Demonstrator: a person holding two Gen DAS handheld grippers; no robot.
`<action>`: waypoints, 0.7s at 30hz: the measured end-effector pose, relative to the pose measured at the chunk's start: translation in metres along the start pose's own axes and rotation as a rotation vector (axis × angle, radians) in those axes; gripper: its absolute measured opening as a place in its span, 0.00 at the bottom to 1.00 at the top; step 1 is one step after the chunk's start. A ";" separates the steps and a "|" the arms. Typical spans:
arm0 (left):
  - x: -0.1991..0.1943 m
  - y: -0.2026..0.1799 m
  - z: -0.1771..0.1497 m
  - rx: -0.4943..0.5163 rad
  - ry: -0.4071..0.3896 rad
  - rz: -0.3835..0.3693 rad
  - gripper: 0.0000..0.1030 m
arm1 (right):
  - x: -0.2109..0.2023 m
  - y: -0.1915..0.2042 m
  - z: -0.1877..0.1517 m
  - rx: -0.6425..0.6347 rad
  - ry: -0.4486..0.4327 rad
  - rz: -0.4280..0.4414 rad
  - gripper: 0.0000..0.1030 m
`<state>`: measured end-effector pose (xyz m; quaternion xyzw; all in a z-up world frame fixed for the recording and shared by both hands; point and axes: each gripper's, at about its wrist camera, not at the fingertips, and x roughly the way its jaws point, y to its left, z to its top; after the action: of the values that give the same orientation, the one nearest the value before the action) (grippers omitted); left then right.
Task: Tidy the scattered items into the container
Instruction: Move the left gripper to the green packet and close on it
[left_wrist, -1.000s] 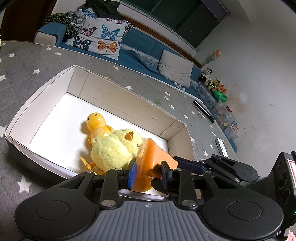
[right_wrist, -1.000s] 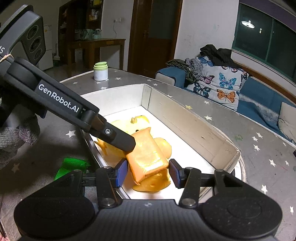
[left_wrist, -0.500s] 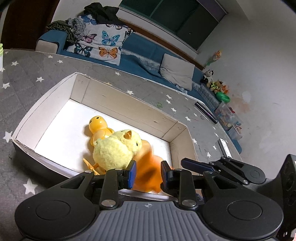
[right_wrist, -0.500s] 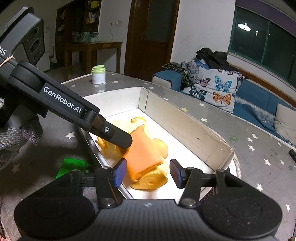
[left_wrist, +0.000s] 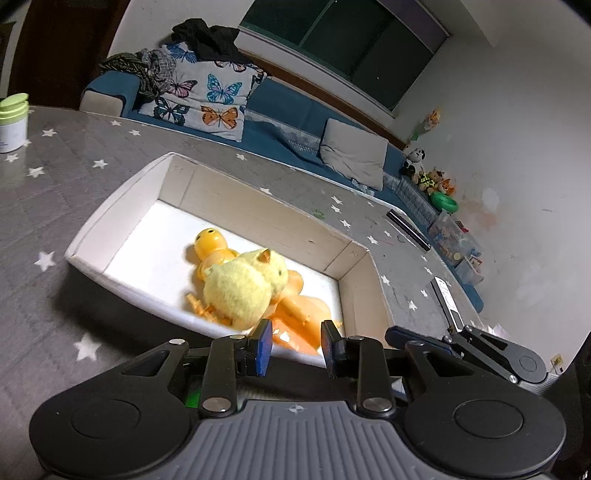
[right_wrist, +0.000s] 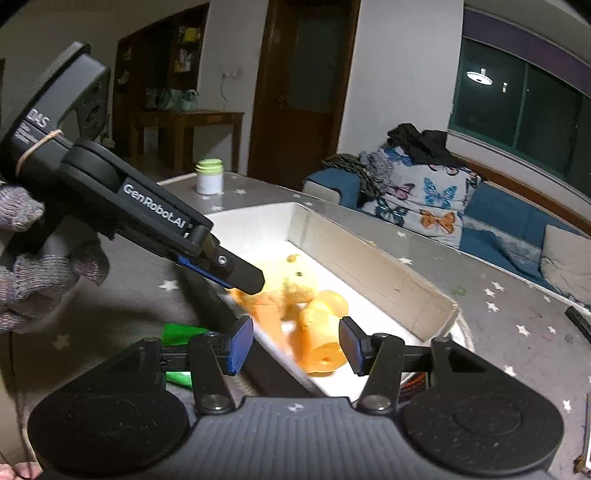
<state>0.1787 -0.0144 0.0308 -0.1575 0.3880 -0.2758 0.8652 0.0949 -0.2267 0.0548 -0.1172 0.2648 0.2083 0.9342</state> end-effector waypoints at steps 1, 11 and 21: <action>-0.004 0.002 -0.003 -0.004 -0.003 0.005 0.30 | -0.002 0.004 -0.001 0.001 -0.003 0.012 0.51; -0.010 0.034 -0.032 -0.096 0.033 0.079 0.31 | 0.023 0.048 -0.021 0.004 0.064 0.136 0.51; -0.010 0.052 -0.046 -0.198 0.052 0.066 0.31 | 0.054 0.065 -0.029 0.033 0.108 0.145 0.51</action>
<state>0.1569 0.0305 -0.0181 -0.2220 0.4406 -0.2114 0.8437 0.0937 -0.1608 -0.0058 -0.0934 0.3260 0.2644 0.9028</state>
